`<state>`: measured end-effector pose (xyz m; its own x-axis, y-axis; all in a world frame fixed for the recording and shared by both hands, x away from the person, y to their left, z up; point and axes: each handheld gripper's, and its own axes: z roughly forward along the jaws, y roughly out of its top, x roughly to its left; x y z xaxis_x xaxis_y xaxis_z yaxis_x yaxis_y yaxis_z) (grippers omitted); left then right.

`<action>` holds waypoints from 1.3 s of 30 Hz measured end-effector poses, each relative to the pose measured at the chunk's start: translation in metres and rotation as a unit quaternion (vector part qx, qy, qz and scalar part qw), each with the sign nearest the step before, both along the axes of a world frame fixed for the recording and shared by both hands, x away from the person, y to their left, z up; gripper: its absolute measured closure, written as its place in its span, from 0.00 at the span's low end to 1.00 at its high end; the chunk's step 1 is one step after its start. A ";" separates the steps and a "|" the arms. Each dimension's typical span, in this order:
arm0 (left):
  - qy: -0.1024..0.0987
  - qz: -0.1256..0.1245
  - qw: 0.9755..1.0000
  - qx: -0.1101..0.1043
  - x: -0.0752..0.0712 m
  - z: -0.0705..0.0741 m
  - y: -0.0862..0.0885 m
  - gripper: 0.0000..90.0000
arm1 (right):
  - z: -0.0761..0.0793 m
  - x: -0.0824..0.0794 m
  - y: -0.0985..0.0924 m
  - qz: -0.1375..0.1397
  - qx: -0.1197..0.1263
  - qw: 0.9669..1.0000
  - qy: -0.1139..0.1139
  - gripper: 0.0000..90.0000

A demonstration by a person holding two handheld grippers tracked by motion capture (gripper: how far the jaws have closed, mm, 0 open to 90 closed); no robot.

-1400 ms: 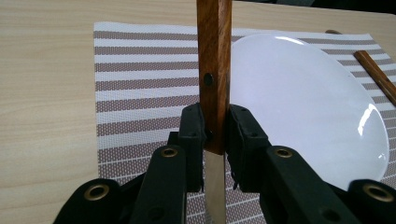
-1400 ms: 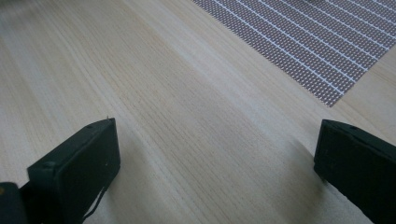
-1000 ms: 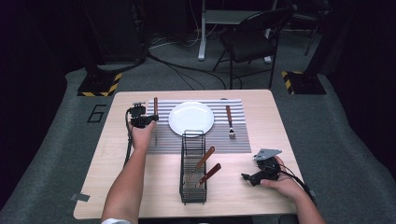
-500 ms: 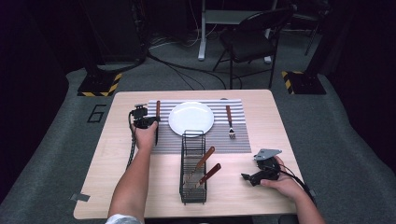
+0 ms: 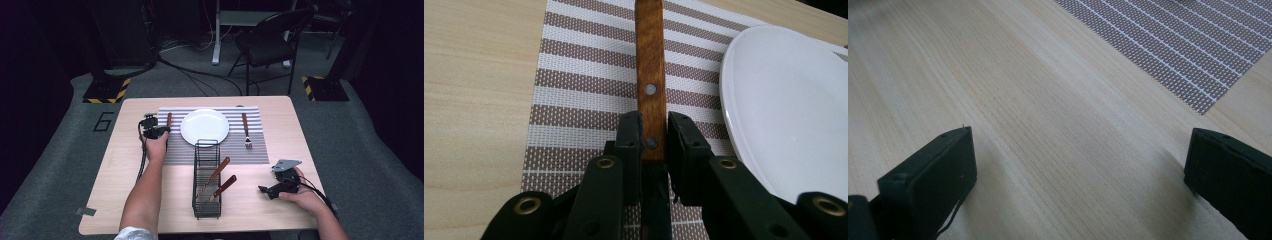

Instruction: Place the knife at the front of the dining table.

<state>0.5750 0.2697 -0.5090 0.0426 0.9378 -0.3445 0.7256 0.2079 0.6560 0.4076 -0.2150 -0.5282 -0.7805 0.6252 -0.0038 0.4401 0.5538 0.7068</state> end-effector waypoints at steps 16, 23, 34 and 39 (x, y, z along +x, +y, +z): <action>-0.005 0.020 1.000 -0.011 0.004 -0.007 0.001 0.85 | 0.000 0.000 0.000 0.000 0.000 1.000 0.001 0.00; -0.007 0.014 1.000 -0.010 0.003 -0.007 0.001 0.85 | 0.000 0.000 0.000 0.000 0.000 1.000 0.000 0.00; -0.019 -0.002 1.000 -0.002 -0.006 0.009 0.011 0.78 | 0.000 -0.001 0.000 -0.001 0.002 1.000 0.001 0.00; -0.032 -0.003 0.999 -0.016 -0.016 0.016 0.020 0.77 | 0.000 0.000 0.001 0.002 0.000 1.000 0.000 0.00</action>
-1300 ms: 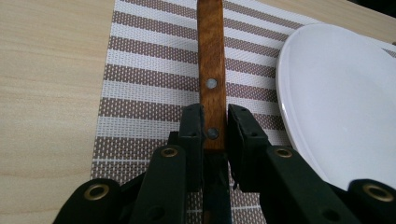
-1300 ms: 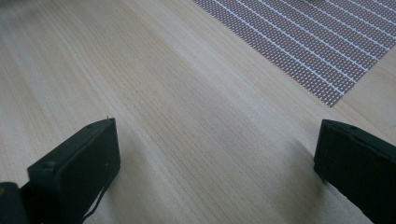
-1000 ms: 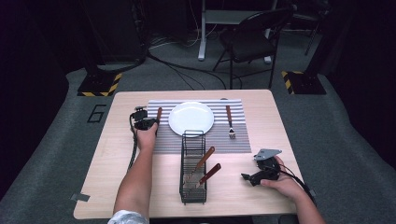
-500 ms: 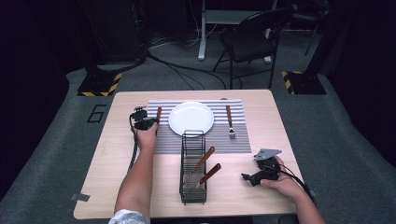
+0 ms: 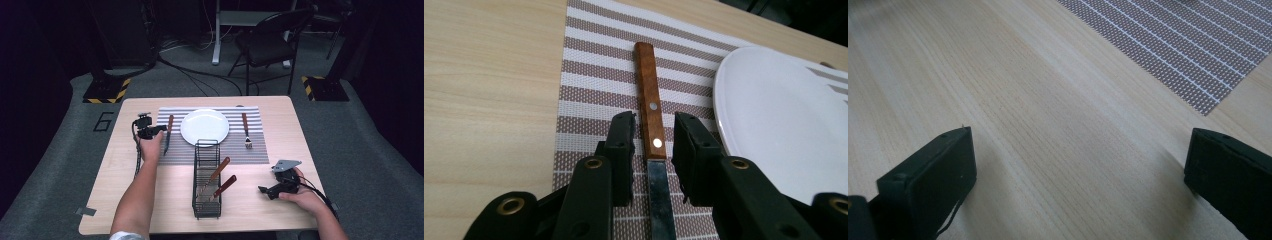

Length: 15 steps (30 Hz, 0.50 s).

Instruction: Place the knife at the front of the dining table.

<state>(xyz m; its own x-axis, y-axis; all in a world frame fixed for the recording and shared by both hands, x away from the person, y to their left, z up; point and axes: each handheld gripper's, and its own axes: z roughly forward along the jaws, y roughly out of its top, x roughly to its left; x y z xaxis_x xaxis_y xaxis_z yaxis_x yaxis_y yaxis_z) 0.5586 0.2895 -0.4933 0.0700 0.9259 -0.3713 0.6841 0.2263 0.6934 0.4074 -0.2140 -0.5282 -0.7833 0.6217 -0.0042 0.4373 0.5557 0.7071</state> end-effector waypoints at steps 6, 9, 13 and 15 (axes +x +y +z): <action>-0.011 -0.025 1.000 -0.004 -0.016 0.012 0.010 0.71 | 0.000 0.004 0.003 0.003 0.004 1.000 0.003 0.00; -0.018 -0.029 0.999 0.000 -0.025 0.017 0.010 0.68 | 0.000 0.006 0.004 0.006 0.002 1.000 0.002 0.00; -0.017 -0.052 0.998 0.007 -0.030 0.023 0.010 0.62 | 0.000 0.007 0.005 0.008 0.002 1.000 0.002 0.00; -0.023 -0.059 0.998 0.011 -0.033 0.028 0.008 0.61 | 0.000 0.007 0.005 0.010 0.001 1.000 0.001 0.00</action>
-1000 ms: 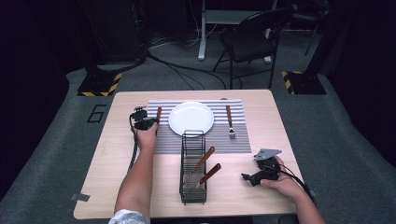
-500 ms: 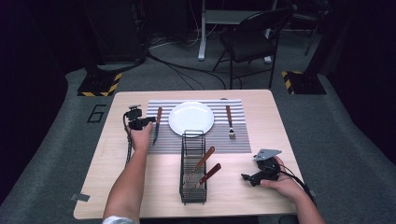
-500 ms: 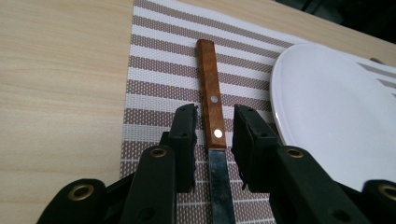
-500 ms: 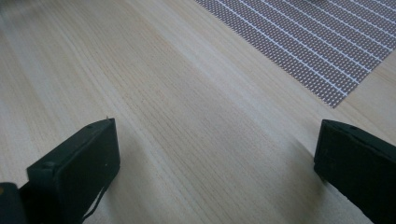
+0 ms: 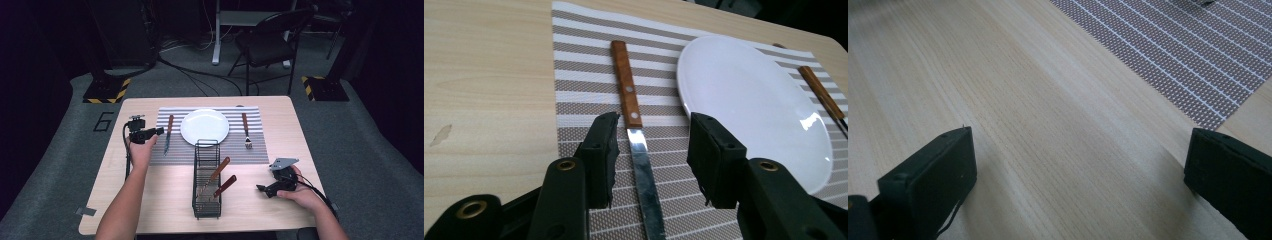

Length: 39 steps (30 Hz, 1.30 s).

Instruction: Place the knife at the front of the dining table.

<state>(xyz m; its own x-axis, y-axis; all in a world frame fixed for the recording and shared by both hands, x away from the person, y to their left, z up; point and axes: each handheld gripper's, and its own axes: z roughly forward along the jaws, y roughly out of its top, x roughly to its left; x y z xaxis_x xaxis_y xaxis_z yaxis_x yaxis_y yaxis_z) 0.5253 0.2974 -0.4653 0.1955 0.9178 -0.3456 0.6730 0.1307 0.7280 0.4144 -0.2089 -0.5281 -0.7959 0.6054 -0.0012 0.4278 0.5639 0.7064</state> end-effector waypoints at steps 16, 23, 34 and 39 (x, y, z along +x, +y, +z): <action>-0.047 -0.077 0.992 0.088 -0.041 0.039 -0.001 0.50 | 0.000 -0.002 0.000 -0.007 0.002 1.000 -0.001 0.00; -0.059 -0.083 0.990 0.093 -0.064 0.042 0.017 0.49 | 0.000 -0.002 0.000 -0.007 0.002 1.000 -0.001 0.00; -0.049 -0.080 0.990 0.106 -0.093 0.028 0.044 0.49 | 0.000 -0.002 0.000 -0.004 0.000 1.000 -0.001 0.00; -0.038 -0.079 0.991 0.102 -0.102 0.010 0.054 0.43 | 0.000 -0.002 0.000 -0.005 0.000 1.000 -0.001 0.00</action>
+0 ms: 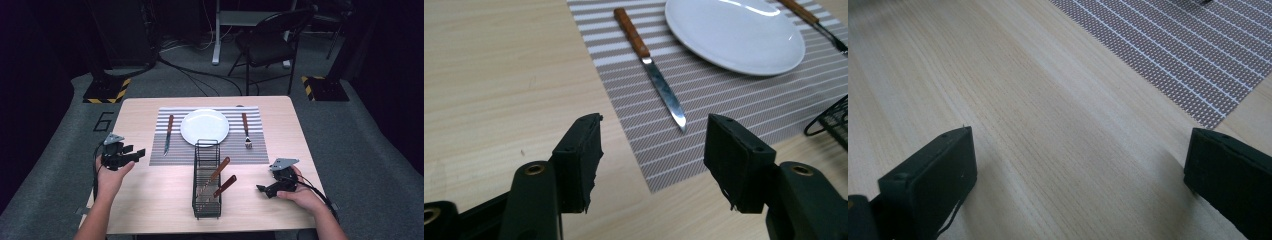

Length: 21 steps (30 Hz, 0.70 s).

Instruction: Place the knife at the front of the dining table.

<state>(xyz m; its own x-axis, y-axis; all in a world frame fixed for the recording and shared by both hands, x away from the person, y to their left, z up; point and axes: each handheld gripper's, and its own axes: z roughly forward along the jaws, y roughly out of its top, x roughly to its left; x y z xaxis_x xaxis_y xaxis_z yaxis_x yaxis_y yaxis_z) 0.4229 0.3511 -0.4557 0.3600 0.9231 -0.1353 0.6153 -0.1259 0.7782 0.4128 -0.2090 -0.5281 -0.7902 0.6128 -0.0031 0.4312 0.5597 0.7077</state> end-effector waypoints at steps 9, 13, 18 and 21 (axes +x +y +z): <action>0.016 0.003 1.000 -0.001 -0.012 -0.027 0.010 0.41 | 0.000 0.000 0.000 -0.003 0.002 1.000 0.001 0.00; 0.014 0.006 1.000 0.012 -0.019 -0.036 0.015 0.40 | 0.000 0.000 0.000 -0.003 0.002 1.000 0.001 0.00; 0.010 0.016 1.000 0.010 -0.023 -0.045 0.022 0.40 | 0.000 -0.001 0.000 -0.004 0.002 1.000 0.002 0.00; 0.013 0.023 1.000 0.012 -0.024 -0.050 0.026 0.40 | 0.000 -0.001 0.000 -0.004 0.002 1.000 0.002 0.00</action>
<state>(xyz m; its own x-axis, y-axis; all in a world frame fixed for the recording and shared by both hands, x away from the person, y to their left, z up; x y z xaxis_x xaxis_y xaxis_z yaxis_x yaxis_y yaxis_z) 0.3991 0.3772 -0.5054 0.3135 0.9417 -0.1219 0.6416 -0.1154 0.7583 0.4122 -0.2085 -0.5281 -0.7856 0.6187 0.0017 0.4377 0.5539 0.7082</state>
